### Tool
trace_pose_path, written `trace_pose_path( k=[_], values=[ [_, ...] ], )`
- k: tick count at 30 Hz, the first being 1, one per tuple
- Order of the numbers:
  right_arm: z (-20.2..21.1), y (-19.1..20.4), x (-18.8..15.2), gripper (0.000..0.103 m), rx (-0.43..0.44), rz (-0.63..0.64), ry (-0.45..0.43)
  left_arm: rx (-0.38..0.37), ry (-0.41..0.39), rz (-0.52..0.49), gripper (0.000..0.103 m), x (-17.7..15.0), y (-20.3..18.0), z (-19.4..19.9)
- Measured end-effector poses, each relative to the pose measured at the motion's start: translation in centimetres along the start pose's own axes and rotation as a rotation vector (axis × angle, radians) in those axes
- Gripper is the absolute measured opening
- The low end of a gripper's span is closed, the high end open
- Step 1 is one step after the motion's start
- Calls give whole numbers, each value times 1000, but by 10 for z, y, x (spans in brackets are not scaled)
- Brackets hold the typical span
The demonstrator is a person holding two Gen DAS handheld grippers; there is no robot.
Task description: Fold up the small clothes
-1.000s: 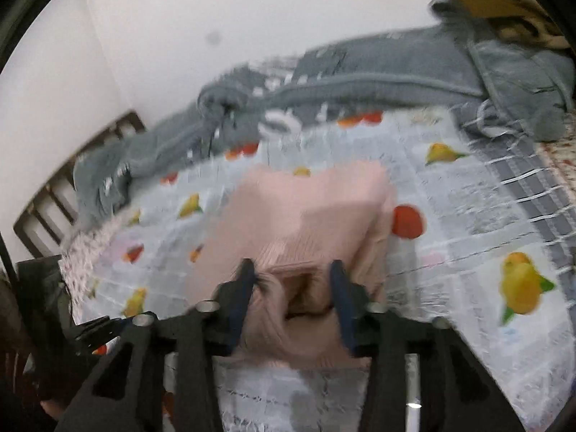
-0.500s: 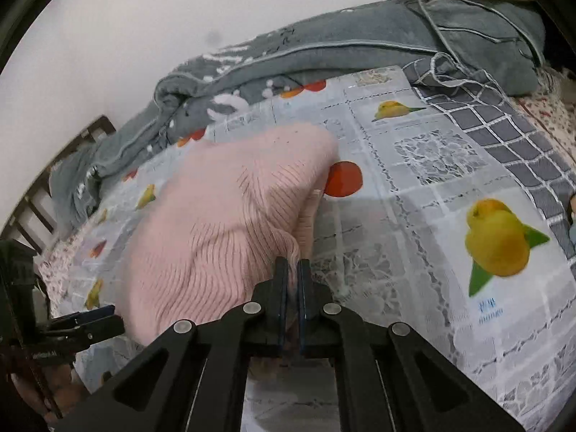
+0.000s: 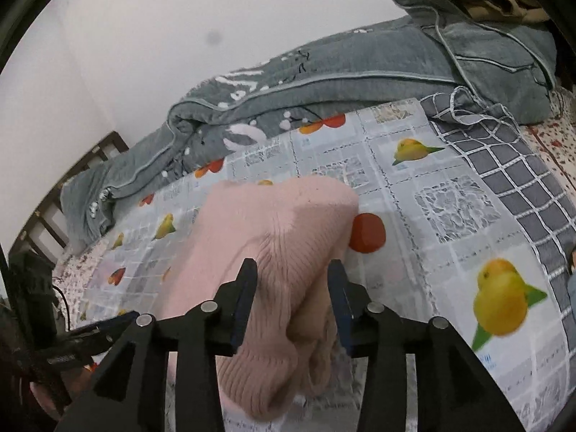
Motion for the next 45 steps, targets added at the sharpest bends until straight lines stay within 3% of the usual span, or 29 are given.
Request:
trace_pose_path(
  k=[5,8,11,14,18,28,33,39,42,45],
  values=[
    [-36,-9,-14,51,-35,7,114,-24,35,15,67,14,0,-24],
    [-49,-16,-20,54,25,-53,143,-66,52,48,67,17,3,-34],
    [-50,-15,-18,46,58,-76,137,-103,60,79,68,19,8,-42],
    [-50,-2,-17,38,45,-21,112,-118,54,95,66,22,15,-43],
    [-57,22,-16,32,73,7,118,-94,26,81,63,26,29,-32],
    [-90,97,-28,29,154,29,166,17,-25,59,63,32,95,15],
    [-86,113,-24,43,38,109,151,47,-67,56,63,34,118,37],
    [-70,121,-11,43,-58,190,73,72,-79,42,63,34,129,46],
    [-76,125,-16,34,-119,242,96,62,-81,50,63,33,127,48],
    [-80,129,-20,19,-122,276,87,59,-85,46,63,33,124,50]
  ],
)
Point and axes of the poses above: each gripper's, at about its wrist camera, not at the fingertips, and z roughly against the way its jaws point, y to its left, x to its top, the point moved 7 cm from there along -z, roughly the way its jaws point
